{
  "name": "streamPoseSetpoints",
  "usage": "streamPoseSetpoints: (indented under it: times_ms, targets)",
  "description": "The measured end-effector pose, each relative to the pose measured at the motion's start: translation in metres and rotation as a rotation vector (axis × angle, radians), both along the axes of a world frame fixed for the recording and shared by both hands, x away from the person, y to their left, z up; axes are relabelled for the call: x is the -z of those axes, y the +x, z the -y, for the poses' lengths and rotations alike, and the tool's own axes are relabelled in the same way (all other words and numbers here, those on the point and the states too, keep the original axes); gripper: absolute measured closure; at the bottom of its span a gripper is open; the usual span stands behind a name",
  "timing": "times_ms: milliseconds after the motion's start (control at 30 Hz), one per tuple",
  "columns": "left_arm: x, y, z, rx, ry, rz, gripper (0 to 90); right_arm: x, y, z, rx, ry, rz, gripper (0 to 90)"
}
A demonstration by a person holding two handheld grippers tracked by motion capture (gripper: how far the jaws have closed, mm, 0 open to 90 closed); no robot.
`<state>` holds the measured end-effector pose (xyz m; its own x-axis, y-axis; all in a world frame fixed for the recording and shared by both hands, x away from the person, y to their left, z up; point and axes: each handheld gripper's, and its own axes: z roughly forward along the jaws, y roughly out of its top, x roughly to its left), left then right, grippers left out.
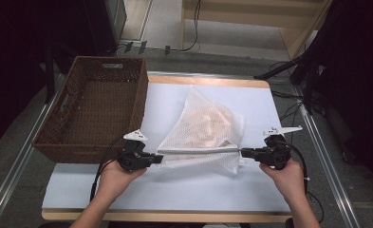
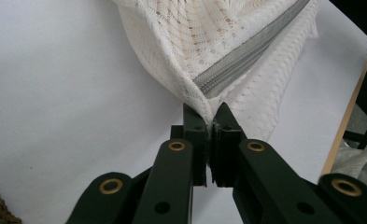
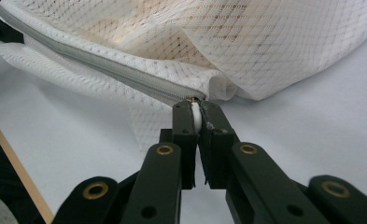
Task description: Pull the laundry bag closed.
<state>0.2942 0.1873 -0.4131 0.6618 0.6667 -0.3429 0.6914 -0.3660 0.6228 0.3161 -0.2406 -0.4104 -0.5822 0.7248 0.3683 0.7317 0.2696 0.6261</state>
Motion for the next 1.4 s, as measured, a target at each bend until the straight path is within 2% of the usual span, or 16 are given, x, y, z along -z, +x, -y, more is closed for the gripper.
streamPoseSetpoints:
  times_ms: [167,267,367,533,600,700,867,1033,1133,1400]
  targets:
    - [-0.004,-0.002,-0.002,0.001,-0.010,0.025,72.9,-0.001,0.000,0.000,0.010,0.003,0.025,78.7]
    - [-0.005,-0.004,-0.003,0.008,-0.011,0.039,60.9,-0.001,0.000,0.002,0.020,0.002,0.038,73.1]
    - [-0.007,-0.008,-0.002,0.029,0.017,0.072,52.4,0.000,0.000,0.002,0.018,-0.002,0.051,68.8]
    - [-0.012,-0.013,-0.006,0.030,0.011,0.103,44.8,0.002,0.000,0.001,0.018,-0.003,0.087,60.3]
    - [-0.015,-0.015,-0.009,0.026,0.009,0.121,43.6,0.003,-0.001,0.002,0.015,-0.005,0.116,58.0]
    - [-0.017,-0.018,-0.012,0.026,0.000,0.133,41.9,0.003,-0.001,0.003,0.015,-0.011,0.132,54.9]
    - [-0.018,-0.023,-0.015,0.036,0.017,0.151,40.5,0.004,0.000,0.005,0.024,-0.015,0.161,48.2]
    - [-0.017,-0.025,-0.017,0.043,0.016,0.152,38.6,0.007,0.002,0.007,0.036,-0.020,0.174,42.3]
    - [-0.016,-0.026,-0.017,0.043,0.016,0.151,38.0,0.008,0.003,0.008,0.046,-0.021,0.166,40.1]
    - [-0.014,-0.026,-0.019,0.042,0.014,0.141,37.1,0.011,0.008,0.009,0.054,-0.026,0.163,38.3]
